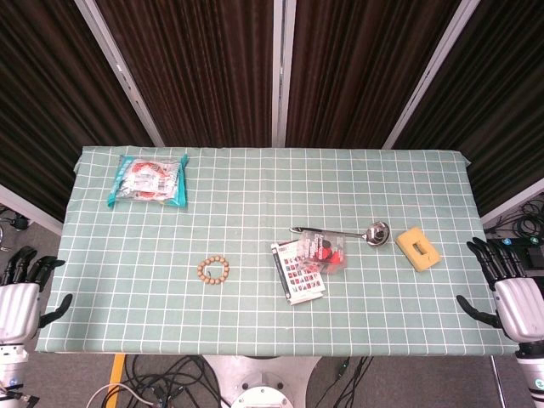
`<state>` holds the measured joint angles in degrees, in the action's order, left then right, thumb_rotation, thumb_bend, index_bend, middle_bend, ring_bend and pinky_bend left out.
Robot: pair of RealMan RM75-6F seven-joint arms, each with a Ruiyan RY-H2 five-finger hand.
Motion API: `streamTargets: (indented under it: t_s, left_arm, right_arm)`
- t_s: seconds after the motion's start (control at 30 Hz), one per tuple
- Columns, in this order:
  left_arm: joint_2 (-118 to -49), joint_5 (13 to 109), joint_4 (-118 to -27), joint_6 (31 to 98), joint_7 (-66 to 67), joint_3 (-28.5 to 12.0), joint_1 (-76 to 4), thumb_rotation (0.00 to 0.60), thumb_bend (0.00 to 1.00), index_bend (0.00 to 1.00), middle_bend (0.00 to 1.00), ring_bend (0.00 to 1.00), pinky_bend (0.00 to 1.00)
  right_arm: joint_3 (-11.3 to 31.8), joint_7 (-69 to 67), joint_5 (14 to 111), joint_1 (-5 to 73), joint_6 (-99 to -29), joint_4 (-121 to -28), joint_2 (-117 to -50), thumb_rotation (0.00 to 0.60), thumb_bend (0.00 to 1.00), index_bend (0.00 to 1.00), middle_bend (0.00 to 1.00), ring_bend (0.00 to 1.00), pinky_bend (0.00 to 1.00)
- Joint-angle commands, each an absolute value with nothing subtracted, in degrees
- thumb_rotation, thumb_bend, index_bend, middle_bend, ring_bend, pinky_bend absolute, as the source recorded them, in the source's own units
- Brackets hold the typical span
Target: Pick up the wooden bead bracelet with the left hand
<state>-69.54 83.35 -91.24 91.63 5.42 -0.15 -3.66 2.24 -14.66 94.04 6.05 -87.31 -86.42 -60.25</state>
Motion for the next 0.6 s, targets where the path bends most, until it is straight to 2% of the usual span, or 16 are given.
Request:
streamTargets:
  t_s: [0.03, 0.2, 0.37, 0.5, 0.6]
  left_arm:
    - [-69.8, 83.2, -91.7, 91.2, 6.1, -0.5, -3.5, 0.6, 0.25, 0.26, 0.21, 0.08, 0.05]
    - [-69.9, 84.3, -92.4, 91.0, 6.4, -0.9, -3.8, 0.6, 0.25, 0.26, 0.22, 0.08, 0.05]
    - [-69.4, 90.3, -92.0, 89.0, 5.0, -1.3, -7.4, 0.6, 0.25, 0.28, 0.26, 0.08, 0.04]
    - [-68.9, 97.9, -90.8, 83.5, 4.5, -1.1, -13.7, 0.6, 0.25, 0.33, 0.3, 0.08, 0.04]
    - [-69.5, 103.0, -89.3, 76.2, 3.0, -0.8, -20.5, 0.6, 0.25, 0.35, 0.32, 0.08, 0.04]
  right_arm:
    - [2.6, -14.6, 93.0, 7.1, -85.6, -86.6, -60.4, 0.6, 0.16, 0.0, 0.05, 0.0, 0.0]
    - [2.9, -15.7, 92.7, 7.8, -84.9, -86.5, -60.1, 0.6, 0.16, 0.0, 0.05, 0.0, 0.0]
    - [3.7, -15.6, 92.3, 7.8, -86.2, -86.6, -59.8, 0.6, 0.15, 0.0, 0.05, 0.0, 0.0]
    - [4.2, -14.5, 92.3, 7.9, -86.8, -87.6, -59.1, 0.6, 0.14, 0.0, 0.05, 0.0, 0.0]
    - [4.4, -13.7, 92.1, 7.8, -87.0, -88.8, -58.4, 0.6, 0.14, 0.0, 0.05, 0.0, 0.0]
